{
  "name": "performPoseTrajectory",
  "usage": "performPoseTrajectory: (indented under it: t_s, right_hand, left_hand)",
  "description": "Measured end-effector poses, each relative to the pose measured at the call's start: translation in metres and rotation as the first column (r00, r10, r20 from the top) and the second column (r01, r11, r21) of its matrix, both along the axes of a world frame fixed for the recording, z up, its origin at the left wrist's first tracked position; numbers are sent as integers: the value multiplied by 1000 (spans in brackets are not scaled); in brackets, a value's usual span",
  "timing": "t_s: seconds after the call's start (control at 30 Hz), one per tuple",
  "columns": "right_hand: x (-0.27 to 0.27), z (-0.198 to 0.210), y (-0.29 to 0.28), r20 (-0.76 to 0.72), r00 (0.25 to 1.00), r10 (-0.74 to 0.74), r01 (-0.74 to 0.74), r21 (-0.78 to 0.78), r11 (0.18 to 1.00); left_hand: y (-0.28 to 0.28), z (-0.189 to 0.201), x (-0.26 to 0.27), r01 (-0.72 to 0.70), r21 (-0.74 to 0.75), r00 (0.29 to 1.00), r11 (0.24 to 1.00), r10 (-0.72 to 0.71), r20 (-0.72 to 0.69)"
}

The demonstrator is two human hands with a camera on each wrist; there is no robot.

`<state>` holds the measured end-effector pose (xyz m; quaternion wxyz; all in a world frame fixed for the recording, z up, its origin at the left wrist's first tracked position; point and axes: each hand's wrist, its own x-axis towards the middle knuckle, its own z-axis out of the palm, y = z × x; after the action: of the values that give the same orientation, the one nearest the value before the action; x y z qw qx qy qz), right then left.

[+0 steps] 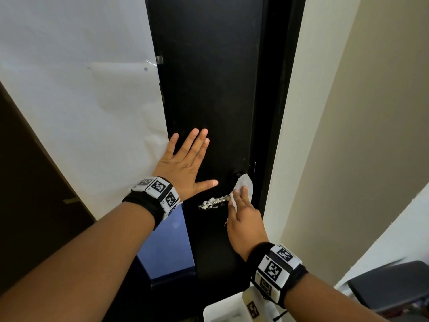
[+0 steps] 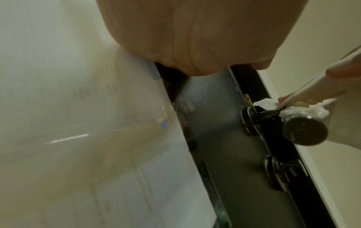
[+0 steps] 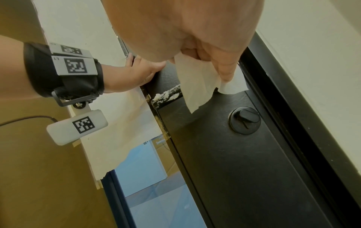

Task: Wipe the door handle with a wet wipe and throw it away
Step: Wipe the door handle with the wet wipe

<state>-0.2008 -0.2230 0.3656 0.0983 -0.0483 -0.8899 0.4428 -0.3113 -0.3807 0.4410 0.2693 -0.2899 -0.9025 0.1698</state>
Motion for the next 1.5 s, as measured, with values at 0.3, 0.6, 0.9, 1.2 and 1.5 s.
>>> performPoseTrajectory:
  t_s: [0.3, 0.6, 0.9, 1.2, 1.5]
  right_hand:
    - [7, 1, -1, -56, 993, -105, 119, 496, 860]
    - [-8, 0, 9, -122, 987, 108, -63, 329, 942]
    - [-11, -3, 4, -169, 982, 84, -23, 331, 943]
    - [-13, 0, -8, -145, 983, 113, -47, 400, 915]
    - [-13, 1, -21, -129, 981, 143, -79, 405, 911]
  left_hand:
    - [1, 0, 0, -13, -1, 1000, 1000, 13, 6]
    - [0, 1, 1, -11, 1, 1000, 1000, 11, 4]
    - [1, 1, 0, -13, 8, 1000, 1000, 13, 17]
    - [0, 2, 1, -5, 27, 1000, 1000, 4, 26]
    - [0, 2, 1, 5, 26, 1000, 1000, -5, 21]
